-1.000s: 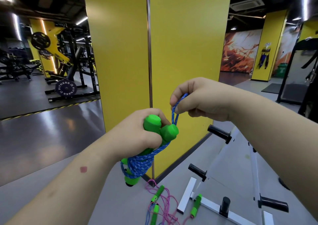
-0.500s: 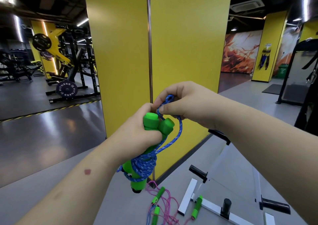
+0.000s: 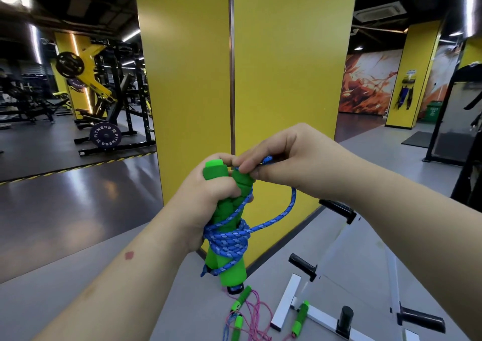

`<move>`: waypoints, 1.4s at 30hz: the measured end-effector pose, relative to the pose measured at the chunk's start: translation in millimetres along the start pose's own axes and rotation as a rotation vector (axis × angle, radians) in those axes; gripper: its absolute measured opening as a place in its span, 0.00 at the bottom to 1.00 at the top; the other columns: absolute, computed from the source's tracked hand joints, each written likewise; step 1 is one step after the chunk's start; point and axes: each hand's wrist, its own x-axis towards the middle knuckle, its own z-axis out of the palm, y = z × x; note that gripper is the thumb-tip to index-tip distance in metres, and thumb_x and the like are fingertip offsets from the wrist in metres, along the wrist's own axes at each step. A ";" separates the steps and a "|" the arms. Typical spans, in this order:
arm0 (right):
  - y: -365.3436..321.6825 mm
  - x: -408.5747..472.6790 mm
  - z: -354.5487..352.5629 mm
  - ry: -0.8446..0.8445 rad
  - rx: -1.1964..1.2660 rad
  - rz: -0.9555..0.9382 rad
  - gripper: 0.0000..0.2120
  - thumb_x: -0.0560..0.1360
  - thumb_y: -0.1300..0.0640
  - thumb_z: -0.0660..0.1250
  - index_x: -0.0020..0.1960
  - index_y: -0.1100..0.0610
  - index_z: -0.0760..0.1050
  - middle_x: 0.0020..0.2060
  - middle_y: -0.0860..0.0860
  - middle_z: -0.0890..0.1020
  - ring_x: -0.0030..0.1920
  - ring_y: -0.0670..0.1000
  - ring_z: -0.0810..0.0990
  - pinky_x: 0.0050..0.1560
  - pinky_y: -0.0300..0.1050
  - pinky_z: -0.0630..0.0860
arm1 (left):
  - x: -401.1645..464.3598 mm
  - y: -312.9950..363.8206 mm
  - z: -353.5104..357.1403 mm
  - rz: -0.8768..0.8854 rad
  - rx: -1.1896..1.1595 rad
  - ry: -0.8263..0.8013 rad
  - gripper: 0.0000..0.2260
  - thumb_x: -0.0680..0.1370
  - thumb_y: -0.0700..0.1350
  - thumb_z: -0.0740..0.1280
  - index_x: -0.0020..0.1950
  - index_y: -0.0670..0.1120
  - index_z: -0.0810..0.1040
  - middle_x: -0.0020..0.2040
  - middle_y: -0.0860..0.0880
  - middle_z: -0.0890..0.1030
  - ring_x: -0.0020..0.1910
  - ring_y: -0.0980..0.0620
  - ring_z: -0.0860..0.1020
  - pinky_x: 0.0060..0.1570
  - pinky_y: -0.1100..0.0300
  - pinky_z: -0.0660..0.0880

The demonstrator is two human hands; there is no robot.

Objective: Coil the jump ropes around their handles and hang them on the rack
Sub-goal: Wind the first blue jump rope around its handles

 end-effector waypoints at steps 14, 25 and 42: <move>12.9 6.1 2.7 0.049 0.468 0.267 0.18 0.73 0.74 0.68 0.33 0.53 0.80 0.48 0.62 0.85 0.29 0.45 0.77 0.31 0.40 0.66 | -9.1 9.9 -4.0 0.043 -0.511 -0.147 0.20 0.57 0.37 0.66 0.48 0.46 0.79 0.41 0.42 0.83 0.39 0.43 0.84 0.43 0.51 0.78; -3.1 16.6 1.6 -0.030 -0.046 0.407 0.14 0.62 0.48 0.76 0.46 0.50 0.83 0.36 0.52 0.81 0.36 0.52 0.74 0.39 0.52 0.67 | -8.3 11.6 -27.3 -0.027 -0.010 -0.393 0.20 0.57 0.38 0.70 0.48 0.47 0.84 0.43 0.43 0.82 0.39 0.45 0.80 0.38 0.56 0.78; -5.1 35.8 2.6 0.080 0.145 0.521 0.06 0.75 0.65 0.60 0.46 0.57 0.74 0.29 0.52 0.75 0.35 0.53 0.69 0.36 0.45 0.66 | -9.8 4.4 11.4 0.374 1.086 0.001 0.22 0.71 0.37 0.68 0.58 0.60 0.74 0.45 0.62 0.76 0.47 0.54 0.72 0.44 0.56 0.71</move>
